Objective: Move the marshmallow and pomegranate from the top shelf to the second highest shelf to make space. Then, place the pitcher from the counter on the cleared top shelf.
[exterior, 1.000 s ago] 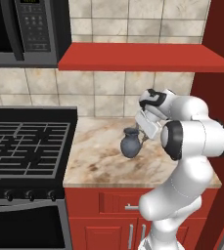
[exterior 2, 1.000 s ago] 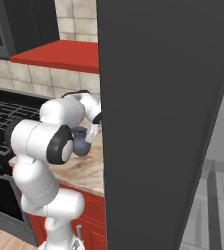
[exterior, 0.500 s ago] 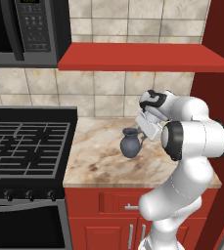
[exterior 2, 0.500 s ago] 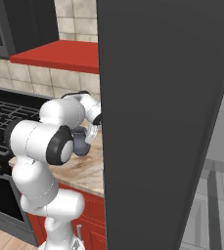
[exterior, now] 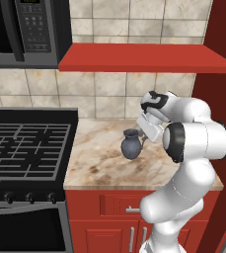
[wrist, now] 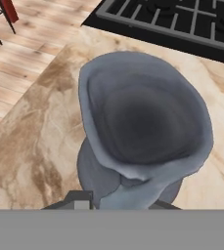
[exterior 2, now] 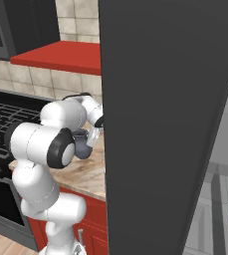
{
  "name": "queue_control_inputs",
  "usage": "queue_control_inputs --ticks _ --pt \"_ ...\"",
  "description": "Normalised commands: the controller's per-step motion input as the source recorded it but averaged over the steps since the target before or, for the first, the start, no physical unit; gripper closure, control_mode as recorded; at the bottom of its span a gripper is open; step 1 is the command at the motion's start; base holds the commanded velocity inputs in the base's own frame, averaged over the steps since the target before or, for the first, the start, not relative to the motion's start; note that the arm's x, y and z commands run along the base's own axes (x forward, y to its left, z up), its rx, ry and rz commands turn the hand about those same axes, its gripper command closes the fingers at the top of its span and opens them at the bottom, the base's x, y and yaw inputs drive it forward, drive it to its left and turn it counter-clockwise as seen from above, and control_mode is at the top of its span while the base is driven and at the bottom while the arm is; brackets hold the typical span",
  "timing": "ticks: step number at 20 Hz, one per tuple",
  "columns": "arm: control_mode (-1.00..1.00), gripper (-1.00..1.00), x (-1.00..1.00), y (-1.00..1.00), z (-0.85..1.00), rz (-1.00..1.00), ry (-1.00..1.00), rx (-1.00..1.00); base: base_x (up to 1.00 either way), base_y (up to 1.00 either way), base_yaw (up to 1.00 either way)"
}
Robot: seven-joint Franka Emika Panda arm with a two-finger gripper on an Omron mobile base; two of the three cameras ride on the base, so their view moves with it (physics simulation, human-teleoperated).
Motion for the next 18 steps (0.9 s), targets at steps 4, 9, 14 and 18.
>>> queue_control_inputs --ticks 4,9,14,18 --pt "-1.00 1.00 -0.33 0.22 0.02 0.00 -0.04 0.00 0.00 0.00 0.00" --pt "-1.00 1.00 -0.55 0.54 0.38 -0.10 0.00 -0.05 0.00 0.00 0.00" --pt "-1.00 1.00 -0.59 0.58 0.61 -0.24 0.00 -0.03 0.00 0.00 0.00" --pt "-1.00 1.00 -0.68 0.46 0.45 -0.41 -0.01 0.00 0.00 0.00 0.00"
